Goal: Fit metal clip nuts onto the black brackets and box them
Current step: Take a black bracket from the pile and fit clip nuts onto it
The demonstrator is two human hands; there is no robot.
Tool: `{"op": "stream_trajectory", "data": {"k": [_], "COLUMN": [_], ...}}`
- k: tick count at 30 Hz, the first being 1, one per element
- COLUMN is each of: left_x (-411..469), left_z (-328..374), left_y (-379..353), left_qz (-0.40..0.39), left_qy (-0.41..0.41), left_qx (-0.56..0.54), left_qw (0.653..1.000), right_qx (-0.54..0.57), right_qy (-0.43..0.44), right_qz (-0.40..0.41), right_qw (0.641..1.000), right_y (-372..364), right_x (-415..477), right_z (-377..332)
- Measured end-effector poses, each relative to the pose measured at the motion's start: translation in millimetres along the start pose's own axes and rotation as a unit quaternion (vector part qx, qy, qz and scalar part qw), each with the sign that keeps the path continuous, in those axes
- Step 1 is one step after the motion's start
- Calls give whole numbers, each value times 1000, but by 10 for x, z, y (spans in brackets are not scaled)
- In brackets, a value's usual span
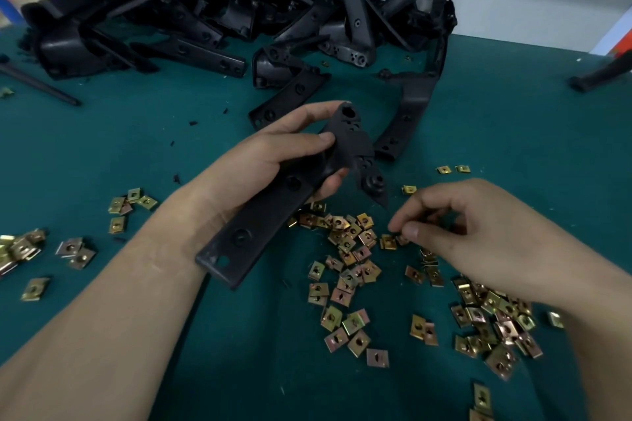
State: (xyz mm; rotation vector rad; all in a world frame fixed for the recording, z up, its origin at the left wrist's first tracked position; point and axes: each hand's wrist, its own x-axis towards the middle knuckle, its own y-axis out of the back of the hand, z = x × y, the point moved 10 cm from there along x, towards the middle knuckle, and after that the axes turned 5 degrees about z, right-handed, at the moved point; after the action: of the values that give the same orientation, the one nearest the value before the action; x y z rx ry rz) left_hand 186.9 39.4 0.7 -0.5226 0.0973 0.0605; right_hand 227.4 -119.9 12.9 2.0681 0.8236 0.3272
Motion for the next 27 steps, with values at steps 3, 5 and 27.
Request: {"op": "stream_trajectory", "data": {"k": [3,5,27], "left_x": [1,5,5], "left_z": [-5,-24,-13], "left_y": [-10,-10,-69], "left_qz": [-5,-9,-61], "left_qy": [-1,5,-13], "left_qx": [-2,-5,-31], "left_qw": [1000,1000,998], "right_qx": [-21,-53,-91], "right_qy": [-11,-28,-12], "right_qz": [128,181,-87], "right_qw": [992,982,992], "right_y": [199,223,-59], "right_x": [61,90,-183], "right_z": [89,148,-20]}}
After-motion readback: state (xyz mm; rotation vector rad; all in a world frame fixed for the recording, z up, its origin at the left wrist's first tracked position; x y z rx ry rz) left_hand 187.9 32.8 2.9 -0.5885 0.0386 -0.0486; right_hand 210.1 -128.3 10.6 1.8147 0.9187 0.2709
